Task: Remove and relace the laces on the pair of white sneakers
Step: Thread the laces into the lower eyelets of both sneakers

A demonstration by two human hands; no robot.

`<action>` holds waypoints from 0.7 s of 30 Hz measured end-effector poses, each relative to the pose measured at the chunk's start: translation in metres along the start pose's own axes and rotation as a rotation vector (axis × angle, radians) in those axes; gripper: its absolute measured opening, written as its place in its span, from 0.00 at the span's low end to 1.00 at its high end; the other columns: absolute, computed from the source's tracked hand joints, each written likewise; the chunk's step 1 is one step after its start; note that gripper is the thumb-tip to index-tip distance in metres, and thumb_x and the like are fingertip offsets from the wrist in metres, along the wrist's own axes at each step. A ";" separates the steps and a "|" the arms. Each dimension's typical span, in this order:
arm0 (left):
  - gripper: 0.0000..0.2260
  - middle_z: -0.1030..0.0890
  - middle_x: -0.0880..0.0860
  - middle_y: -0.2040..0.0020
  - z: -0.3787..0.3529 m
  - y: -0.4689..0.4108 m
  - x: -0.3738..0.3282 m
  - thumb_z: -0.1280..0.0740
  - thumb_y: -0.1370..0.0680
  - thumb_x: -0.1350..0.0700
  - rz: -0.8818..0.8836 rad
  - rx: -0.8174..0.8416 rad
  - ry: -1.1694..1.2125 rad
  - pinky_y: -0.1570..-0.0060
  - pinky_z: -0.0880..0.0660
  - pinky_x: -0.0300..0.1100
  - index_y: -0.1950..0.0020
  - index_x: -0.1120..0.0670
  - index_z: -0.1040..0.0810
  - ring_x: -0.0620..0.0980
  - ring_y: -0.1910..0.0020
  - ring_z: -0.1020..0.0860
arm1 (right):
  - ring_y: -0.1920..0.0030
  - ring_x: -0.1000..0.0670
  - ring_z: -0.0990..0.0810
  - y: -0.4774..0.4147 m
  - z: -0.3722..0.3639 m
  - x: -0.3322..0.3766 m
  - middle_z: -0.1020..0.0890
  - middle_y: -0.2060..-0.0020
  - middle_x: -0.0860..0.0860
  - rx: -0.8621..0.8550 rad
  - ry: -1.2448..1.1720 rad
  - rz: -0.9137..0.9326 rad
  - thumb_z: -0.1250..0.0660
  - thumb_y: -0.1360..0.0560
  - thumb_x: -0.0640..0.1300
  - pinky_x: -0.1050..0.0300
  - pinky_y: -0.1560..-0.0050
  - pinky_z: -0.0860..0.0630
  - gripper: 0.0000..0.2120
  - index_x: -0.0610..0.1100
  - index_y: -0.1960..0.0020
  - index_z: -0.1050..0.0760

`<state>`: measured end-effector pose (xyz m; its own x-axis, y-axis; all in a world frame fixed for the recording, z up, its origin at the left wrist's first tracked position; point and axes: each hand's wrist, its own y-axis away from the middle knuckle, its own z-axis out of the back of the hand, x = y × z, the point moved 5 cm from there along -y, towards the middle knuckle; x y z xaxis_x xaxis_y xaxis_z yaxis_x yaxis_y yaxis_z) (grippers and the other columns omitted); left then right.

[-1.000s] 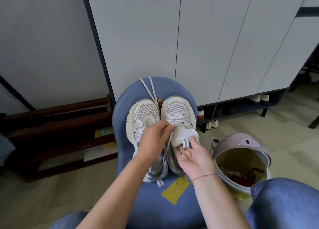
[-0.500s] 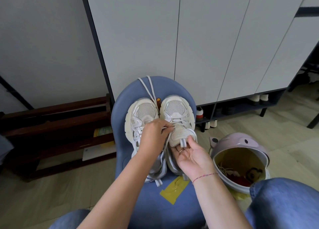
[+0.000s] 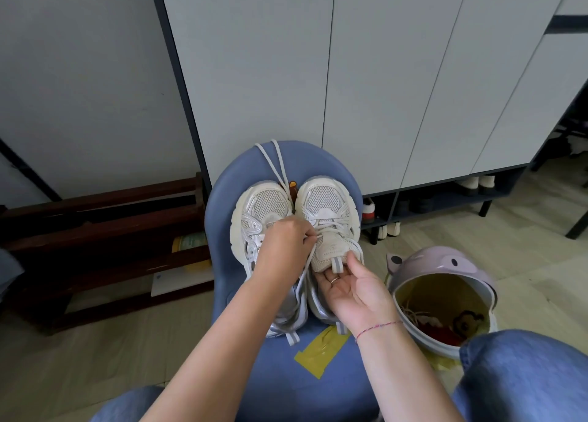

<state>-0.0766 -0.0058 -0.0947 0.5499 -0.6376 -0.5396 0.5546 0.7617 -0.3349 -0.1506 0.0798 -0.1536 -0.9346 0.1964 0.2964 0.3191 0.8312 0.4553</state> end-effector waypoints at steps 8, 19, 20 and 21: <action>0.04 0.19 0.56 0.56 -0.001 -0.003 -0.001 0.31 0.24 0.65 -0.019 0.032 0.026 0.56 0.29 0.37 0.56 0.63 0.17 0.51 0.58 0.24 | 0.59 0.42 0.17 0.002 0.002 0.002 0.17 0.58 0.40 0.016 0.042 0.030 0.40 0.20 0.42 0.43 0.58 0.21 0.10 0.36 0.50 0.24; 0.04 0.24 0.45 0.56 -0.009 0.005 0.009 0.29 0.22 0.59 0.240 -0.085 0.351 0.61 0.35 0.20 0.50 0.57 0.15 0.38 0.60 0.27 | 0.63 0.44 0.16 0.006 0.000 -0.002 0.16 0.64 0.42 0.017 0.056 0.039 0.40 0.20 0.41 0.48 0.64 0.18 0.10 0.36 0.53 0.23; 0.04 0.24 0.45 0.56 -0.010 0.005 0.009 0.29 0.23 0.59 0.247 -0.096 0.365 0.60 0.35 0.19 0.50 0.57 0.15 0.37 0.59 0.27 | 0.60 0.44 0.17 0.005 0.001 -0.002 0.17 0.63 0.42 0.016 0.059 0.044 0.40 0.20 0.41 0.48 0.62 0.18 0.10 0.36 0.52 0.23; 0.04 0.24 0.45 0.56 -0.011 0.005 0.010 0.28 0.23 0.59 0.252 -0.108 0.385 0.59 0.35 0.19 0.51 0.57 0.15 0.36 0.59 0.27 | 0.59 0.44 0.18 0.005 0.001 -0.003 0.17 0.63 0.42 0.018 0.063 0.048 0.40 0.20 0.41 0.48 0.61 0.19 0.09 0.37 0.52 0.23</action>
<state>-0.0751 -0.0069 -0.1102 0.3758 -0.3578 -0.8548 0.3544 0.9078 -0.2242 -0.1469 0.0839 -0.1531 -0.9066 0.2036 0.3696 0.3597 0.8308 0.4247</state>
